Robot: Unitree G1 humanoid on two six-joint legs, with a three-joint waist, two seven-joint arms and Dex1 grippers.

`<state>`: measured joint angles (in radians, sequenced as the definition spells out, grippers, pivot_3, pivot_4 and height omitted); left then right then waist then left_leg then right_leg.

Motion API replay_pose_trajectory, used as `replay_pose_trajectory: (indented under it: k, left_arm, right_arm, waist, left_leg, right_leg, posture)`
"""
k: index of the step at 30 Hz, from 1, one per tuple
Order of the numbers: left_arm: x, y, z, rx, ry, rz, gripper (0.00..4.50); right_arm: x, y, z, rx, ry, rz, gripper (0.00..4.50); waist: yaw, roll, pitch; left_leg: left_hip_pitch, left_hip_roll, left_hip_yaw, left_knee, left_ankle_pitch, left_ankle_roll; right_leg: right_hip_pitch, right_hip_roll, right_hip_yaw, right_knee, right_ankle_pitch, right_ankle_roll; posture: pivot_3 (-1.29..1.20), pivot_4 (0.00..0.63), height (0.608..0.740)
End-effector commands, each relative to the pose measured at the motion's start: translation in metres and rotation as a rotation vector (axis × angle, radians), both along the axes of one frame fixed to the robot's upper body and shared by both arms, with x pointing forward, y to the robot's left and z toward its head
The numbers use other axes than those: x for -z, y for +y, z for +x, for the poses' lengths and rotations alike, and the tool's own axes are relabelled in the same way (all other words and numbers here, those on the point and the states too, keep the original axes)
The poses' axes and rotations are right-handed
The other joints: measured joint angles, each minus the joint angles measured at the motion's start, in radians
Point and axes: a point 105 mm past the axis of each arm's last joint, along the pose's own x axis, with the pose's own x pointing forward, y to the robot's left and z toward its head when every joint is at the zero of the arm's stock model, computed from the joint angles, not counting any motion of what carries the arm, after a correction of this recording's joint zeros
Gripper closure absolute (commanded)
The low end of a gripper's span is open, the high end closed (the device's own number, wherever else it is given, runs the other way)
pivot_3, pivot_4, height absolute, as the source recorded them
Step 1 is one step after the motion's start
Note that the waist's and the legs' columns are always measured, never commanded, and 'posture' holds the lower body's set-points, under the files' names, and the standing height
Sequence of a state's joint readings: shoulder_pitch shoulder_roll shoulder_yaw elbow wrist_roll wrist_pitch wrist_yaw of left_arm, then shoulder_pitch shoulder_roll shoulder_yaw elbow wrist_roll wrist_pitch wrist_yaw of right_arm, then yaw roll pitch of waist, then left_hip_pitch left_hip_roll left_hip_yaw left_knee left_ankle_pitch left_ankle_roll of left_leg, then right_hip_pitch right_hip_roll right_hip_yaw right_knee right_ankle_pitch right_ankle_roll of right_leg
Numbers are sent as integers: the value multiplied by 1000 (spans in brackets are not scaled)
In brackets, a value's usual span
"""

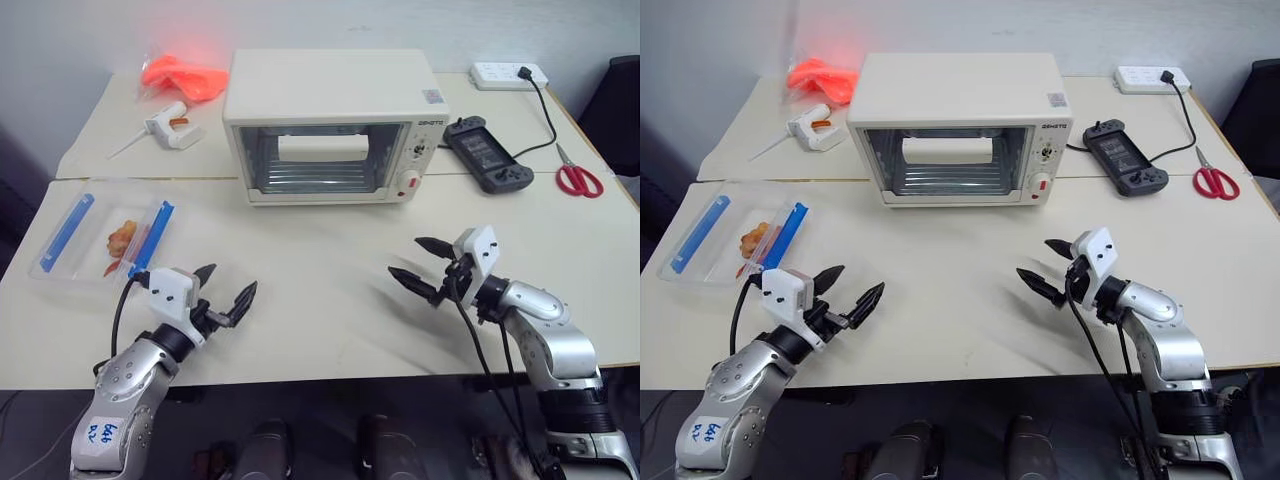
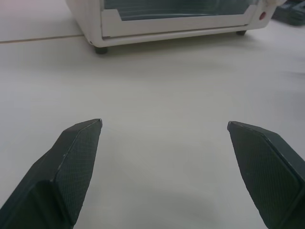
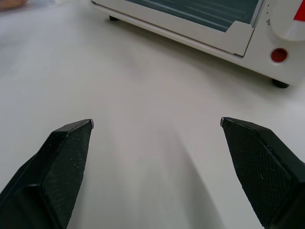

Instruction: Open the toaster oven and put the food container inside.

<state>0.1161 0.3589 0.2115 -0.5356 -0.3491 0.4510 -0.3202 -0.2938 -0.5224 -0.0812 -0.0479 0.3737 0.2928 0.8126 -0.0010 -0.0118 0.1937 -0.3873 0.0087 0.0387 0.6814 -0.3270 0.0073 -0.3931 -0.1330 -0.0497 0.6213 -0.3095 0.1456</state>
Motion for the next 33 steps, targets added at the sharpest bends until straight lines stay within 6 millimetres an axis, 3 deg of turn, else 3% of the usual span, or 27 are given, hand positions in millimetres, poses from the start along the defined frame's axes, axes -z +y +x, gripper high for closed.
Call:
replay_pose_trajectory:
  k: [1,12,20,28,33]
  left_arm:
    - [-5,3,1,-25,-40,57,0]
    - [-5,0,4,-36,-20,-1,0]
    - [-17,-13,7,89,-31,-27,0]
    - [-55,-38,11,411,-34,-18,0]
    - [-95,-47,21,531,-109,30,0]
  right_arm:
    - [-8,7,-2,-23,-35,5,25]
    - [-6,5,0,1,-41,-19,25]
    - [-9,14,-1,-36,-39,-24,25]
    - [-49,37,21,-69,-95,81,25]
    - [-83,63,46,-117,-169,98,25]
  waist:
    - [0,0,0]
    - [0,0,0]
    - [0,0,0]
    - [-3,0,0]
    - [-4,0,0]
  left_leg:
    - [0,0,0,0,0,0]
    - [0,0,0,0,0,0]
    - [0,0,0,0,0,0]
    - [0,1,0,0,0,-1]
    - [-1,0,0,0,0,-1]
  right_leg:
    - [0,0,0,0,0,0]
    - [0,0,0,0,0,0]
    - [0,0,0,0,0,0]
    - [-1,1,0,1,0,-1]
    - [-1,1,-1,1,0,-1]
  posture:
    - [0,150,740]
    - [0,150,740]
    - [0,150,740]
    - [0,150,740]
    - [0,150,740]
